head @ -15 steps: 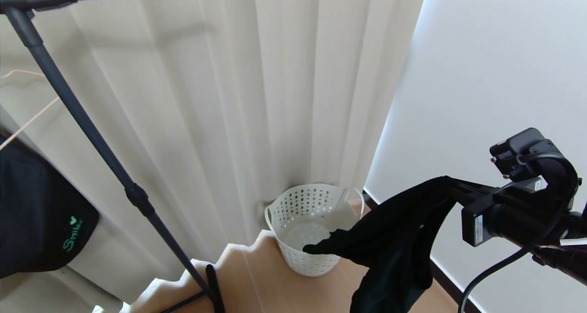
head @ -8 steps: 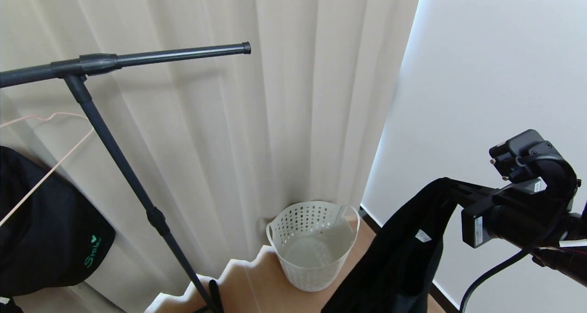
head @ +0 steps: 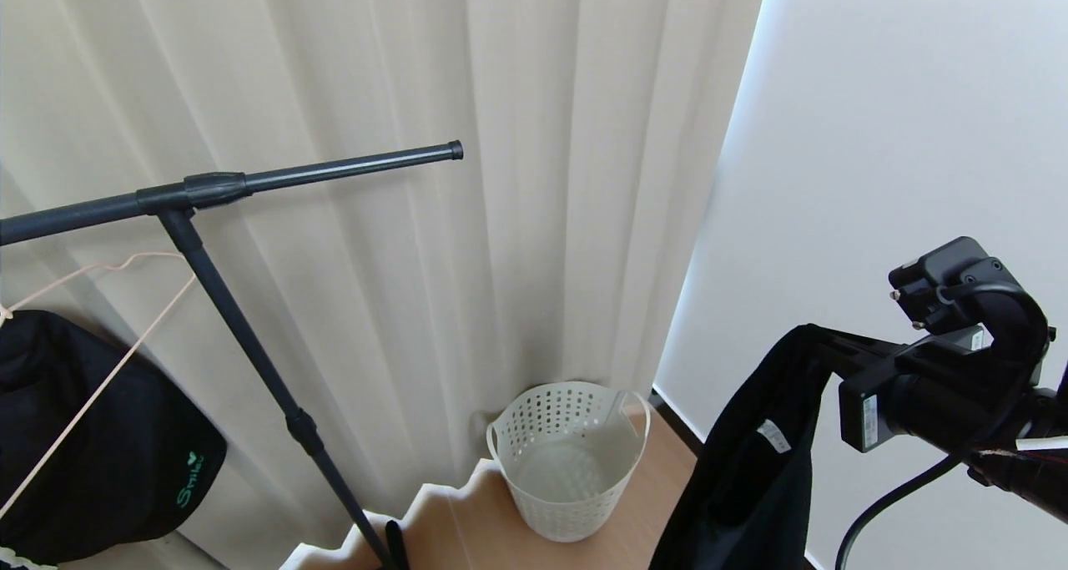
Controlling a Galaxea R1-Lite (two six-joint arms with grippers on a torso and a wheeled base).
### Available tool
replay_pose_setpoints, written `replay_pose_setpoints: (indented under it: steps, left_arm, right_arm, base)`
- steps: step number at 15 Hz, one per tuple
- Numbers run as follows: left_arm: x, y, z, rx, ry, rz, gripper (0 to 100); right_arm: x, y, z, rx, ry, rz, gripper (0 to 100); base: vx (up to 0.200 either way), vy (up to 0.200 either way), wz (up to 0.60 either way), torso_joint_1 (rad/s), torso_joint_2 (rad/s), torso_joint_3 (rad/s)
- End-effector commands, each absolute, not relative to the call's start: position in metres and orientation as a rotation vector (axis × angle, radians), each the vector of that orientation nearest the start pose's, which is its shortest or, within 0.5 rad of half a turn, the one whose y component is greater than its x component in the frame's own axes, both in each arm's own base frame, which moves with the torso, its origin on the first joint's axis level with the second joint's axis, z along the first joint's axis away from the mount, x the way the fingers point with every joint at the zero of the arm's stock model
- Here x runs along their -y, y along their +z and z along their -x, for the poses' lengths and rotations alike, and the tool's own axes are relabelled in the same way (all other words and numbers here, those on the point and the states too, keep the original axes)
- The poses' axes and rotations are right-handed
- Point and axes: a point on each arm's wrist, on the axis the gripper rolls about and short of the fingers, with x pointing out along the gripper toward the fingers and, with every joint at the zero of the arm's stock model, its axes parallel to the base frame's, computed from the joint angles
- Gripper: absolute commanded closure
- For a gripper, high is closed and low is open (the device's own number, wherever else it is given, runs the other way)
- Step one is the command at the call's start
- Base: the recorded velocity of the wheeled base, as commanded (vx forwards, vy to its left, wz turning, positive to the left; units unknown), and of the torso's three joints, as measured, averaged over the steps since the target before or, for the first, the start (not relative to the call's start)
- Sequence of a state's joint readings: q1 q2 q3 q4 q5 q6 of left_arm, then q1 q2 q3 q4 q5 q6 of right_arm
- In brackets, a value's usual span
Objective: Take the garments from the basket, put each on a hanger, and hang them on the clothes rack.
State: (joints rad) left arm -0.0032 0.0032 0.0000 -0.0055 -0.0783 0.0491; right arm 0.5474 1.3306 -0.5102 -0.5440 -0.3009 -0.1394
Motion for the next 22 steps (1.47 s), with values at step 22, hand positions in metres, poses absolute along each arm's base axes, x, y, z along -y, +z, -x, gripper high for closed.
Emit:
replay_pose_setpoints:
  steps: [22]
  left_arm:
    - [0.0017, 0.0762, 0.0226, 0.005, -0.078, -0.045, 0]
  right_arm:
    - [-0.0971, 0.1837, -0.1720, -0.244, 0.265, 0.259, 100]
  base:
    - [-0.064, 0.009, 0.19, 0.051, -0.11, -0.059]
